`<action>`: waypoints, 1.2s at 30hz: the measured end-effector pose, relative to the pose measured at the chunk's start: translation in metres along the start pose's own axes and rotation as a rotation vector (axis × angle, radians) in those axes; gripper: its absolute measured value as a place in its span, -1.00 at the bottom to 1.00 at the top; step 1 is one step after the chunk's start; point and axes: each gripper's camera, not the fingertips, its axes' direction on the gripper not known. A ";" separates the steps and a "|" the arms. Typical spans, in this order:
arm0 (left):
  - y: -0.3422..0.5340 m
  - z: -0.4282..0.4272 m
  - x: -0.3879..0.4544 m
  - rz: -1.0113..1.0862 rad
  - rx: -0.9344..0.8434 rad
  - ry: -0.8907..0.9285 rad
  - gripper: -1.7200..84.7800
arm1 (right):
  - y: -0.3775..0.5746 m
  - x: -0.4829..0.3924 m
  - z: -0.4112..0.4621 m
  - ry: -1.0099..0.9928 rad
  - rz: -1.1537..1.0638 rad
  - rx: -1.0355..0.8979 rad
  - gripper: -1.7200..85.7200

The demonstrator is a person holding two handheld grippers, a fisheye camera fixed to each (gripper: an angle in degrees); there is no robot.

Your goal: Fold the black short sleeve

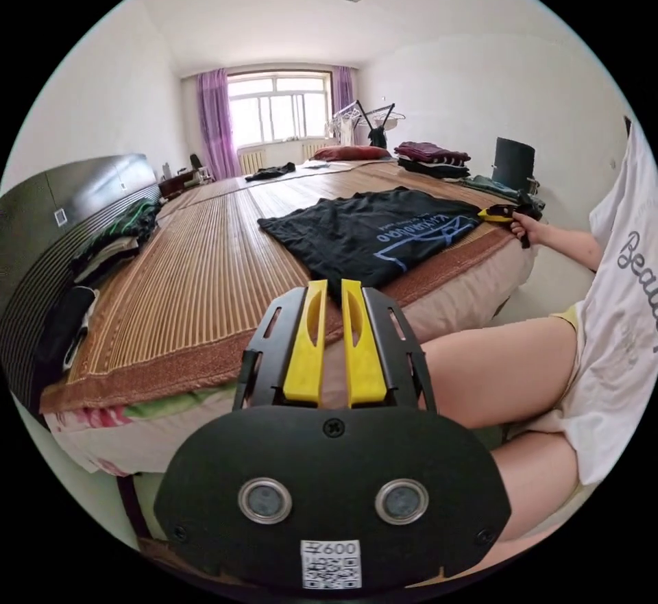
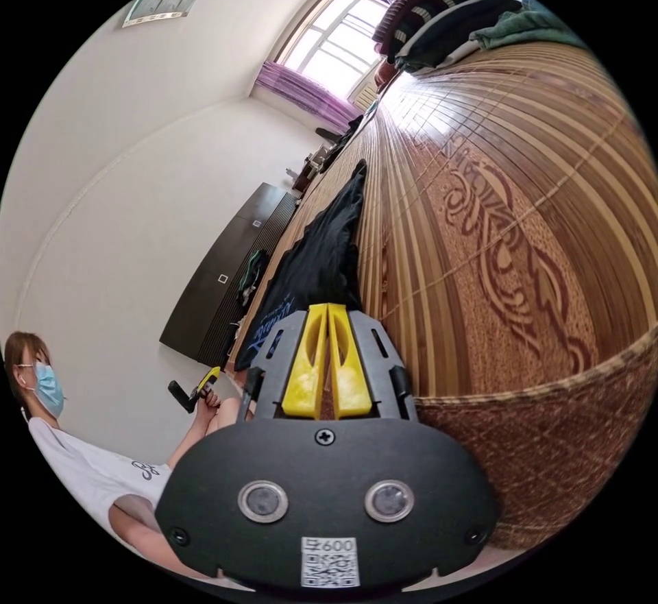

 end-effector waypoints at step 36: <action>0.077 0.335 -0.070 0.387 -0.020 -0.646 -0.94 | -0.004 0.005 -0.009 0.025 -0.022 0.031 -0.98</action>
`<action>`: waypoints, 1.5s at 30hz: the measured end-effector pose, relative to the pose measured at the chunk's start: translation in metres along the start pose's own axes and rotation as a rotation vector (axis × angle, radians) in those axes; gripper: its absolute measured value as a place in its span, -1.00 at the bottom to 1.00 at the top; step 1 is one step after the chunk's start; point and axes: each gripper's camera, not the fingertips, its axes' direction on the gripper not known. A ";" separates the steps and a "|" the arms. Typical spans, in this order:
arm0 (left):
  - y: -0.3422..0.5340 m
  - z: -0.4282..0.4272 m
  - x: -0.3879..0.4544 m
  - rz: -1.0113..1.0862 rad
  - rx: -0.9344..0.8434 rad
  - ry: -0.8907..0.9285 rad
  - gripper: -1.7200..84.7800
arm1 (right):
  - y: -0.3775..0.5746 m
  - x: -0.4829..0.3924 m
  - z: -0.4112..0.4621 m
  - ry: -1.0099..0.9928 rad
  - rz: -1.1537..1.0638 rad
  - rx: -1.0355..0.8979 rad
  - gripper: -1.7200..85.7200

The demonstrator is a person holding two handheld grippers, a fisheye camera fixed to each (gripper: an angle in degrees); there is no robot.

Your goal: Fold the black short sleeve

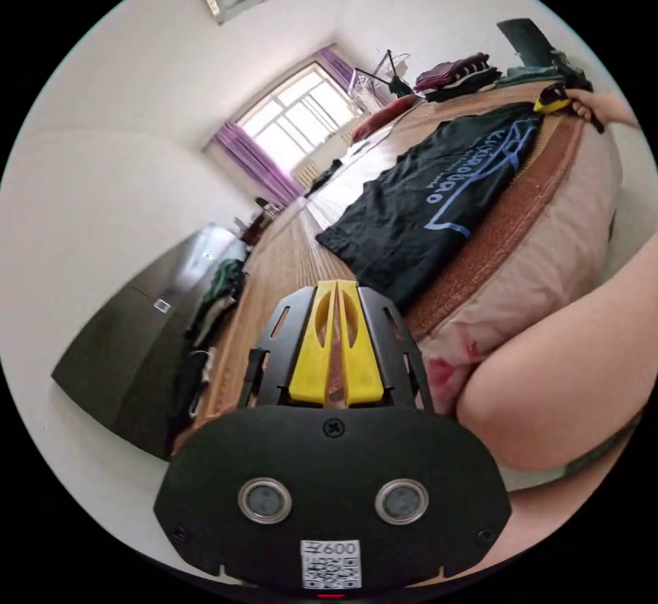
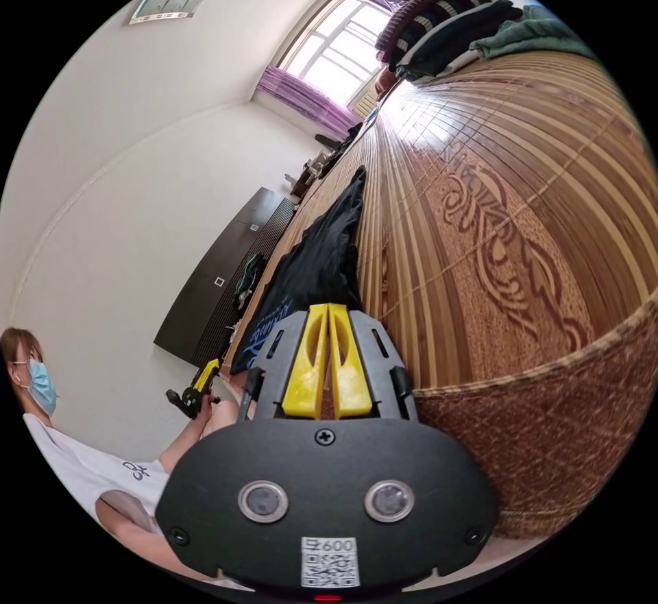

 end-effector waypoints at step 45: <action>0.055 0.293 0.019 0.304 0.002 -0.070 -0.94 | -0.124 0.255 -0.047 0.010 0.012 0.057 -0.98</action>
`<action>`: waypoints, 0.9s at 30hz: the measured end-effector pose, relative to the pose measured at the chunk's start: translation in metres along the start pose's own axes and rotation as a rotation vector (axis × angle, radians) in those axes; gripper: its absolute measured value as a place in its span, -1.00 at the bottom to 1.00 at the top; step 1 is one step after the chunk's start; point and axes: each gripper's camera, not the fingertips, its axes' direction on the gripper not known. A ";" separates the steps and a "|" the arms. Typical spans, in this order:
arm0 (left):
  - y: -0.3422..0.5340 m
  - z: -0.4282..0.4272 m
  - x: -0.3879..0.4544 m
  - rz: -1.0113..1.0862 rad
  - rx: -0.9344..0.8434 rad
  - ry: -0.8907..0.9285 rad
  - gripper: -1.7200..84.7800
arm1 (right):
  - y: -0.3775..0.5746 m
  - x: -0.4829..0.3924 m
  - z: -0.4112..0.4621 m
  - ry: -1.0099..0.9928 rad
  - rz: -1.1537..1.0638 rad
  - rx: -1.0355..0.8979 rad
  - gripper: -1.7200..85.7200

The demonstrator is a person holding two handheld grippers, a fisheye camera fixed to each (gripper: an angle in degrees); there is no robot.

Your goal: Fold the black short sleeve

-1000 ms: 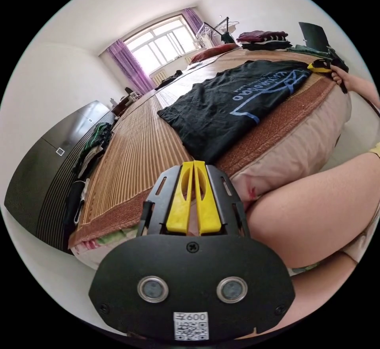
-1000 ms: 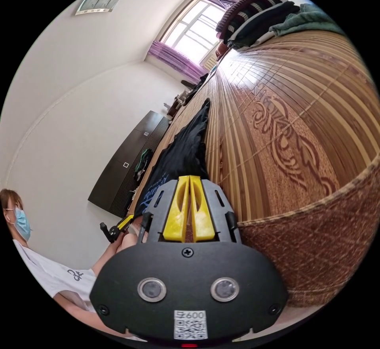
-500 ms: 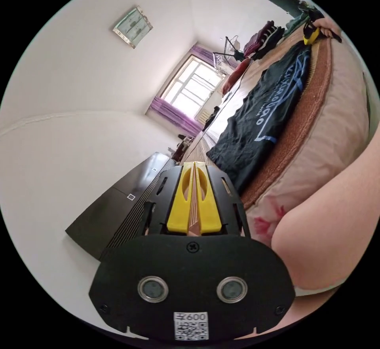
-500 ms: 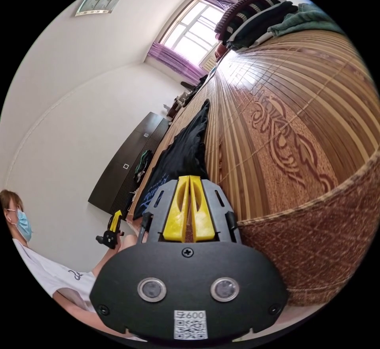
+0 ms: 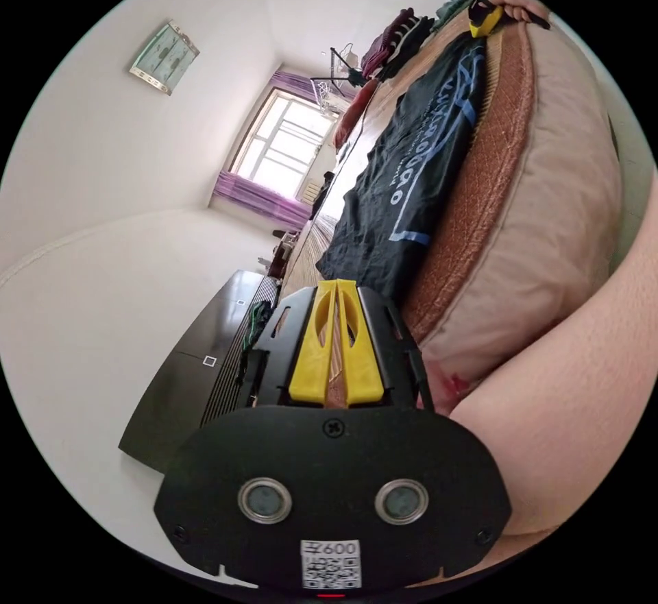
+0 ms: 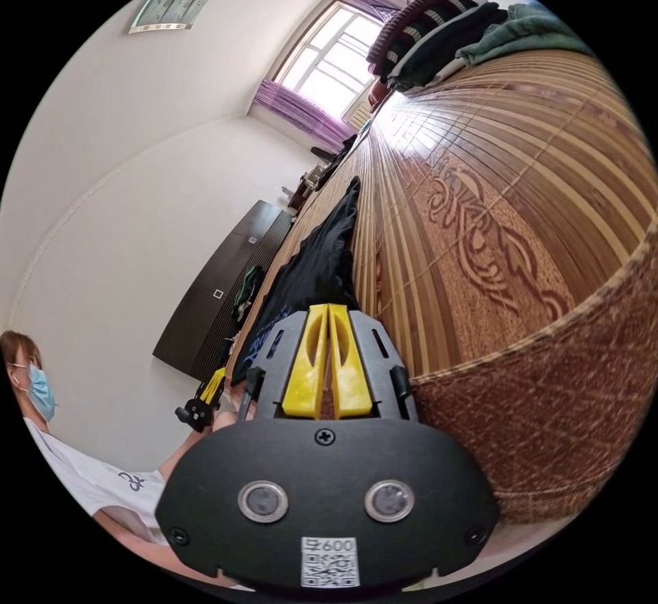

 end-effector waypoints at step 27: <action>0.023 0.021 -0.159 -0.319 -0.058 0.419 -0.96 | 0.088 0.187 0.038 0.387 -0.428 0.321 -0.98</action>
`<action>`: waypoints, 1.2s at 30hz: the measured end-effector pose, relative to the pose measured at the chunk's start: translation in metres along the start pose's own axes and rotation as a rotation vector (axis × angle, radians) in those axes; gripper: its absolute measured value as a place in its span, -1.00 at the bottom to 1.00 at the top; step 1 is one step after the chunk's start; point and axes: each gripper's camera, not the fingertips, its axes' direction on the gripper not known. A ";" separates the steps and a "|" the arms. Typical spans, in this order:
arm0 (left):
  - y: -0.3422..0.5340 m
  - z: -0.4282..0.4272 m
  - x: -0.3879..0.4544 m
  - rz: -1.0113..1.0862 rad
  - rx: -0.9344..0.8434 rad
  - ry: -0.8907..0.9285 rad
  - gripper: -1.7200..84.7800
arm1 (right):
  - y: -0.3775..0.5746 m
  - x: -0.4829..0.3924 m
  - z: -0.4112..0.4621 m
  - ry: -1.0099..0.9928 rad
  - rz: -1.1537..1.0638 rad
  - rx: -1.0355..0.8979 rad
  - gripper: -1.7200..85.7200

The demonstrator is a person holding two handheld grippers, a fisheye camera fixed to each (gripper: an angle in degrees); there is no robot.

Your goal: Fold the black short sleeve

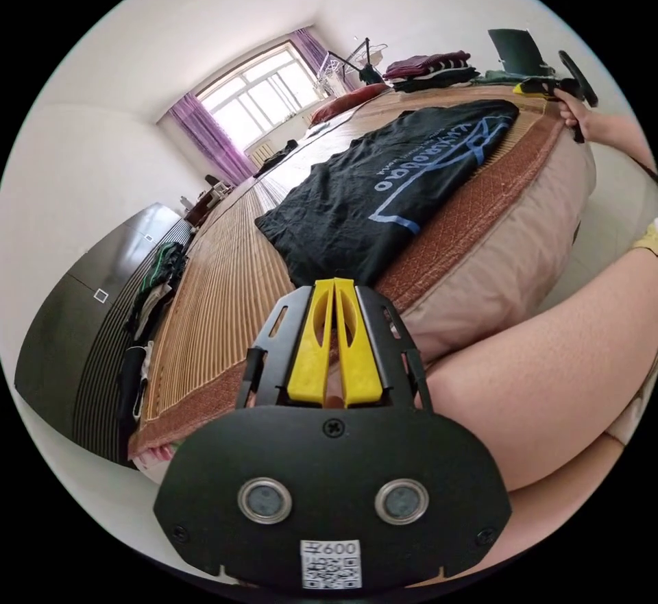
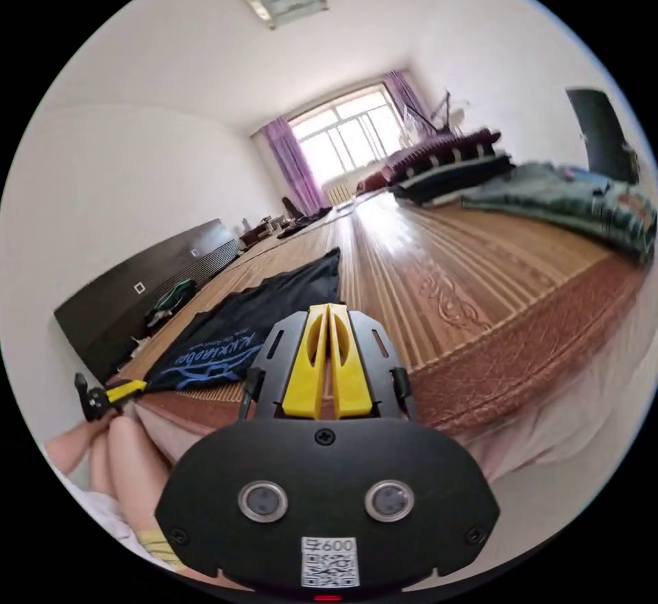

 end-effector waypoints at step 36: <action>0.014 -0.159 0.056 -0.030 -0.011 0.059 -0.95 | 0.400 -0.118 0.375 -0.580 -0.512 -0.577 -0.98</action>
